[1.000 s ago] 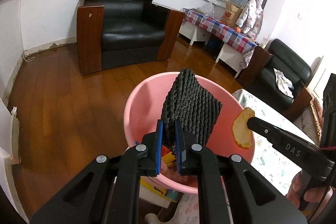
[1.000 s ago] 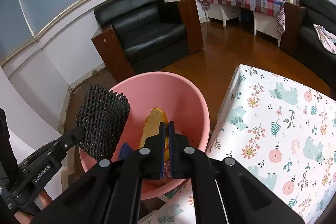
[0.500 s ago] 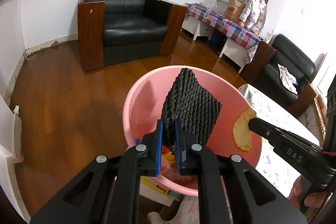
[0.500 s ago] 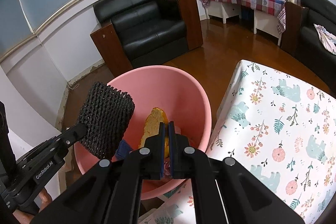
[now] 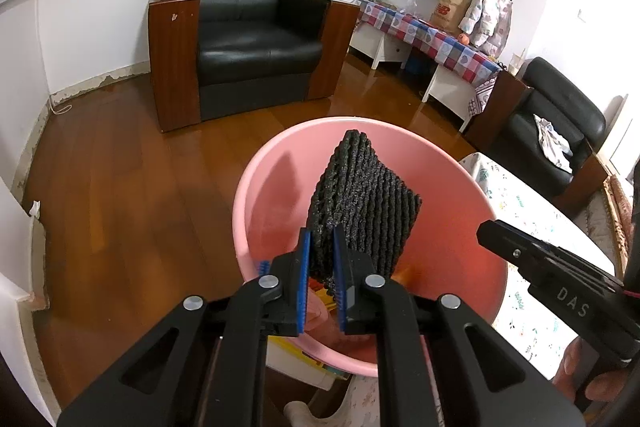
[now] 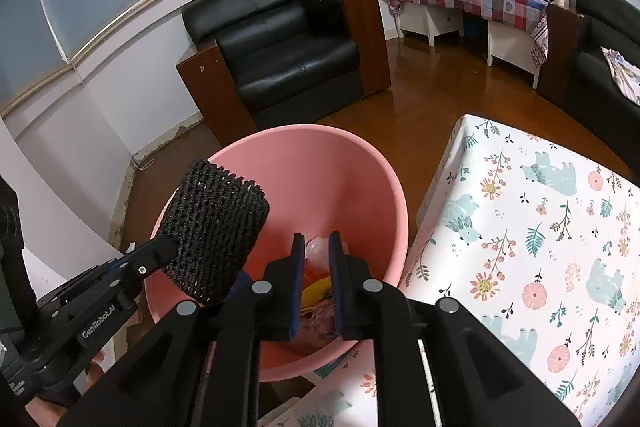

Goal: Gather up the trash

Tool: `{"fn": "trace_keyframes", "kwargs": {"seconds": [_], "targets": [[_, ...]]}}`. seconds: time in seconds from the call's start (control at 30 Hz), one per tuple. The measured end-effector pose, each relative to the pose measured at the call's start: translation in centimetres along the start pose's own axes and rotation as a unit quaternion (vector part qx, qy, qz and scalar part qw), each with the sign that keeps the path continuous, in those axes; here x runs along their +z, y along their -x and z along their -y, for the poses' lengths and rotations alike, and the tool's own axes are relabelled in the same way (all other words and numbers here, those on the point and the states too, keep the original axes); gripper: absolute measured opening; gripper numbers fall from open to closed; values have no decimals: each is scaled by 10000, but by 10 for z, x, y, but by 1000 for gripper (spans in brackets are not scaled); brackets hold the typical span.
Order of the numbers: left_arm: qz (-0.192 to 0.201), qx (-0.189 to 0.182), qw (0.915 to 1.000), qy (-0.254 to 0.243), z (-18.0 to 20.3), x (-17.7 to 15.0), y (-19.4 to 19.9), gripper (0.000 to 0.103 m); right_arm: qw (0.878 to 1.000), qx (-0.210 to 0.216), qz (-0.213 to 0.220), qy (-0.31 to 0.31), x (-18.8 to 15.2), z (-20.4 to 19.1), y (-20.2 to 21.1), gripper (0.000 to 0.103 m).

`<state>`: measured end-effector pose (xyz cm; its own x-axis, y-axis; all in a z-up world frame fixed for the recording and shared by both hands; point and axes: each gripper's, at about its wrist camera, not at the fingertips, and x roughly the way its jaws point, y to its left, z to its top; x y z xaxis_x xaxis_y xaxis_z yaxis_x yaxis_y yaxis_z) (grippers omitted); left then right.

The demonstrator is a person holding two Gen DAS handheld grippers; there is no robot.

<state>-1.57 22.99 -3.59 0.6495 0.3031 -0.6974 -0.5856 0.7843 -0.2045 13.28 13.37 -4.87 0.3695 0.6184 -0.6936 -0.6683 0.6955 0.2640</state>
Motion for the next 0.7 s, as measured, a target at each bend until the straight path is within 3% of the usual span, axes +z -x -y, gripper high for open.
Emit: {"fn": "trace_keyframes", "kwargs": {"seconds": [0.13, 0.23, 0.7], "targets": [[-21, -21, 10000, 44, -2, 0, 0, 11, 9999, 0, 80, 109, -3, -3, 5, 15], [-51, -68, 9999, 83, -2, 0, 0, 11, 9996, -4, 186, 204, -7, -5, 13, 33], [150, -218, 9996, -118, 9, 0, 20, 11, 9965, -144, 681, 466, -27, -15, 58, 56]]}}
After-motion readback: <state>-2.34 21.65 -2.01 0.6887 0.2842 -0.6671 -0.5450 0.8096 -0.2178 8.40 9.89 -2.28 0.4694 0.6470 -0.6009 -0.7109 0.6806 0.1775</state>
